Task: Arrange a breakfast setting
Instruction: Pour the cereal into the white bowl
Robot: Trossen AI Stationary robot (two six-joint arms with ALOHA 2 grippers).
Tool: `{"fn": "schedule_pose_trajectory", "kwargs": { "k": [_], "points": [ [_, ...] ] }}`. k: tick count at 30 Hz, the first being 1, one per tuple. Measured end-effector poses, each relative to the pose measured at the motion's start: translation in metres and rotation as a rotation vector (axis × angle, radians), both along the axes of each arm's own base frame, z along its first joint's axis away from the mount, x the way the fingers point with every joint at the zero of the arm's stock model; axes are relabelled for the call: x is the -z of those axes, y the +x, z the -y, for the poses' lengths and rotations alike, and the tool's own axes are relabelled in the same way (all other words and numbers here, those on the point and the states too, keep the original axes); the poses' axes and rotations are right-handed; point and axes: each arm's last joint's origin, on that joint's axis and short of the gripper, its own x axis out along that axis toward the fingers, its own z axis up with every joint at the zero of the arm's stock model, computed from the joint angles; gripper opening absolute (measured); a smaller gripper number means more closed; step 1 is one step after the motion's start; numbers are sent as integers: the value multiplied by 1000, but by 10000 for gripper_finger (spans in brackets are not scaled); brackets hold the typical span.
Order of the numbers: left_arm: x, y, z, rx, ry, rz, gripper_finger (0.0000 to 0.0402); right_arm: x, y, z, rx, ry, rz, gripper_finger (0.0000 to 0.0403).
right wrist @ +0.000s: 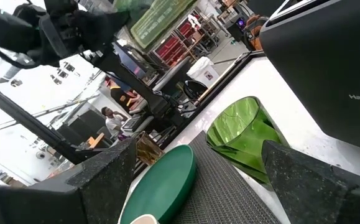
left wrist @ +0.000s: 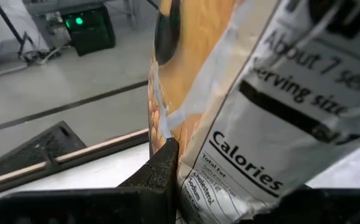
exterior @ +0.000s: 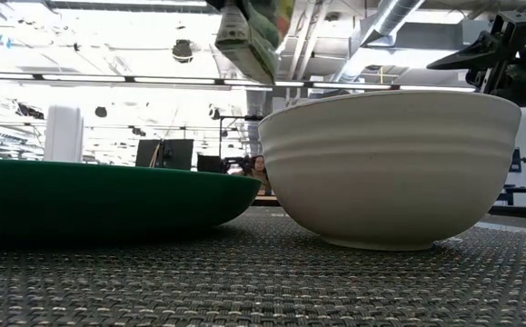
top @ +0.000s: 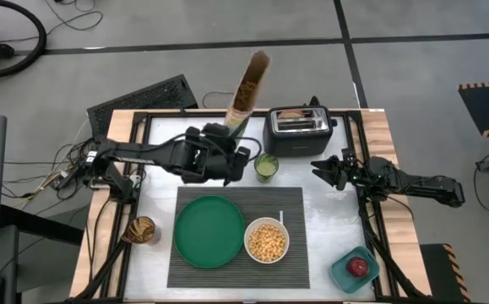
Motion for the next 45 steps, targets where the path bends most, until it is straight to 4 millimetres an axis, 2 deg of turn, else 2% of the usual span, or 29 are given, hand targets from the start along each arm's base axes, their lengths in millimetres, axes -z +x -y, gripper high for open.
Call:
{"fn": "schedule_pose_trajectory", "kwargs": {
  "k": [5,9,20,23,28,31,37,45],
  "points": [
    [-7,3,-17,-16,-35,70,76,0,0,0,0,0,0,373],
    [-13,3,-31,-14,-6,53,76,0,0,0,0,-7,-2,373],
    [-10,3,-98,-20,-95,18,76,0,0,0,1,-8,-2,373],
    [-1,7,-123,11,-88,67,76,0,0,0,1,-8,-2,373],
    [28,-5,-153,5,-110,78,76,0,0,0,1,1,1,373],
    [42,-19,-155,-63,-69,79,76,0,0,0,1,2,1,373],
    [79,-38,-147,-56,-21,225,76,0,0,0,2,1,1,373],
    [141,-58,-118,-145,30,282,76,0,0,0,6,1,-4,373]
  ]
}}
